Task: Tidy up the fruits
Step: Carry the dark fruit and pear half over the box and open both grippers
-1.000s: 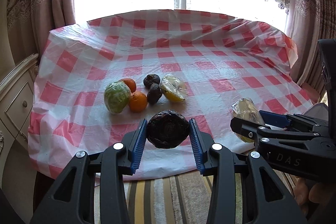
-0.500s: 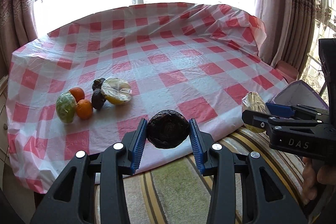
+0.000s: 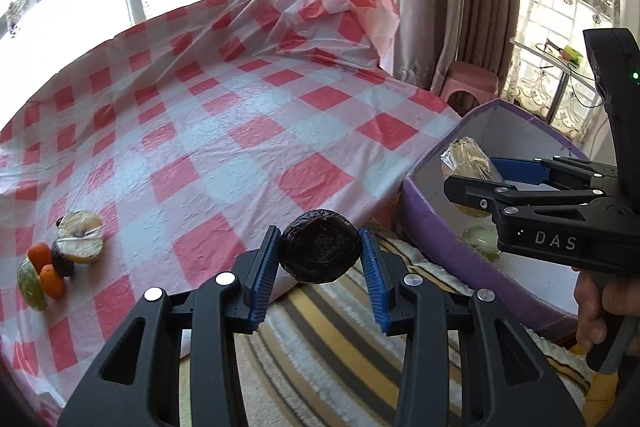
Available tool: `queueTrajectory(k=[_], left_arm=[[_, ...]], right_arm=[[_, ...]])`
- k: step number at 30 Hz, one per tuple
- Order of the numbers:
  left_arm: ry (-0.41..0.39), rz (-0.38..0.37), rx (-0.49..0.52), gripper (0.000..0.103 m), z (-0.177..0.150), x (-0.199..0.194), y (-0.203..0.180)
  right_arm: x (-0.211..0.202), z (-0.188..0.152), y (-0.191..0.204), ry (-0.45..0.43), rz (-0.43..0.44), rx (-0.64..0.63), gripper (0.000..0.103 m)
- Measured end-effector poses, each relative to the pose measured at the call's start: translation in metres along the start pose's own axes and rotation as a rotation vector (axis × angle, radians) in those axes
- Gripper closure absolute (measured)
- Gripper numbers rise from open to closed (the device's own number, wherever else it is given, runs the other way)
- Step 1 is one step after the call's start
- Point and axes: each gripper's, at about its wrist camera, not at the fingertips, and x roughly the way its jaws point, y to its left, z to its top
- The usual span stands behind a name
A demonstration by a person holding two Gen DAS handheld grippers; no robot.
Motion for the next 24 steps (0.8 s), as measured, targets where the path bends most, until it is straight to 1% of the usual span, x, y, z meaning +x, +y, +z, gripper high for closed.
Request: queueTrajectory(k=[8,12,15,19,22,24], left_arm=[[0.071,-0.103,0.121,0.065,0.024,0.04,-0.06],[0.079,-0.154,0.195,0.064,0.03,0.052,-0.092],[0.09,-0.167,0.263,0.064,0.029,0.059,-0.112],[0.118,-0.167,0.33,0.064,0.024,0.07,-0.129],[0.135,-0.158,0.384,0.064,0.019,0.077,-0.14],[0.152,-0.151,0.414,0.064,0.014,0.083,-0.145]], right_arm=[[0.002,-0.01,-0.066,0.026,-0.147,0.066,0.039],[0.003,-0.011,-0.091,0.044,-0.173,0.114,0.039],[0.001,-0.009,-0.096,0.052,-0.259,0.071,0.039],[0.002,-0.012,-0.112,0.094,-0.291,0.076,0.039],[0.007,-0.016,-0.12,0.124,-0.347,0.056,0.039],[0.011,-0.019,-0.124,0.142,-0.367,0.043,0.039]])
